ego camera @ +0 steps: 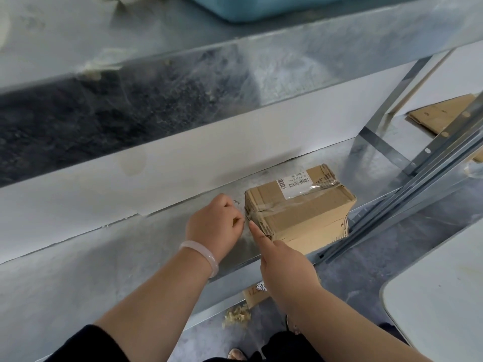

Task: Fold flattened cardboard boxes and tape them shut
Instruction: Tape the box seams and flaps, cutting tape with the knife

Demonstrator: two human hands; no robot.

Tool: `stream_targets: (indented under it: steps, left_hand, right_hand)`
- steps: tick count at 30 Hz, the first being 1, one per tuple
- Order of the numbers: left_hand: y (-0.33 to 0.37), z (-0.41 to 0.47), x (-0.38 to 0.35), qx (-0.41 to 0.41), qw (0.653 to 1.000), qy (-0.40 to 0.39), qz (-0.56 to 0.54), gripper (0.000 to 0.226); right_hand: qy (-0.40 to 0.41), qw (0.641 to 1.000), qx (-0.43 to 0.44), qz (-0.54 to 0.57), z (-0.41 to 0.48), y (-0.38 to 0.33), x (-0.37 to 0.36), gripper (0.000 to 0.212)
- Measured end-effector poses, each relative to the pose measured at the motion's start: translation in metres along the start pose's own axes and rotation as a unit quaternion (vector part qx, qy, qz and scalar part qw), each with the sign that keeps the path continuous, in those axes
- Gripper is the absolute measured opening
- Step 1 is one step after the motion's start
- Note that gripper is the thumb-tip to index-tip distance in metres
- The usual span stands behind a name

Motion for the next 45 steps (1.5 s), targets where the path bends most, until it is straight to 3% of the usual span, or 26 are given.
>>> stream_targets:
  steps: [13,16,20,23,26,29,32,34,39,42,43,45]
  left_hand:
    - [-0.003,0.001,-0.001,0.017,1.0,0.022,-0.003,0.022]
    - [-0.003,-0.001,0.0,0.001,1.0,0.024,0.013,0.021]
    - [-0.016,-0.008,0.009,-0.014,0.997,0.07,0.039,0.016]
    - [-0.024,-0.011,0.018,-0.053,0.991,0.09,0.089,0.025]
    - [-0.034,-0.017,0.015,-0.041,0.985,0.069,0.151,0.029]
    - [-0.039,-0.031,0.004,-0.024,0.976,0.049,0.211,0.02]
    - [-0.04,-0.046,-0.007,-0.037,0.969,0.08,0.232,0.011]
    - [-0.037,-0.053,-0.01,-0.042,0.963,0.111,0.242,0.017]
    - [-0.023,-0.059,-0.008,-0.016,0.962,0.11,0.25,0.029]
    - [-0.017,-0.054,-0.007,0.032,0.969,0.108,0.219,0.038]
    - [-0.013,-0.052,-0.006,0.052,0.973,0.114,0.195,0.041]
    - [0.007,-0.044,-0.005,0.084,0.984,0.133,0.087,0.046]
  right_hand:
    - [-0.027,0.999,-0.006,0.025,0.016,0.01,-0.004,0.073]
    - [-0.035,0.999,0.026,0.026,0.015,0.009,-0.001,0.072]
    - [0.023,0.988,0.118,0.094,-0.006,0.012,0.017,0.062]
    - [0.092,0.974,0.133,0.157,-0.012,0.034,0.047,0.052]
    - [0.164,0.966,0.104,0.173,-0.007,0.071,0.081,0.043]
    - [0.213,0.958,0.022,0.192,0.02,0.116,0.113,0.034]
    - [0.184,0.964,-0.07,0.18,0.066,0.156,0.127,0.03]
    - [0.16,0.971,-0.099,0.147,0.095,0.173,0.128,0.035]
    - [0.099,0.988,-0.074,0.091,0.129,0.186,0.12,0.038]
    - [0.077,0.995,-0.059,-0.007,0.134,0.187,0.111,0.052]
    - [0.089,0.994,-0.055,-0.008,0.133,0.189,0.111,0.054]
    - [0.125,0.984,-0.064,0.113,0.124,0.193,0.119,0.051]
Point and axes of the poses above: each hand's wrist, its own z-axis towards the middle knuckle, its own x-axis out of the back of the hand, y = z × x, the point moved 5 cm from there along z, towards the middle knuckle, and after that the axes turned 10 degrees about -x, right-handed, at the moved point
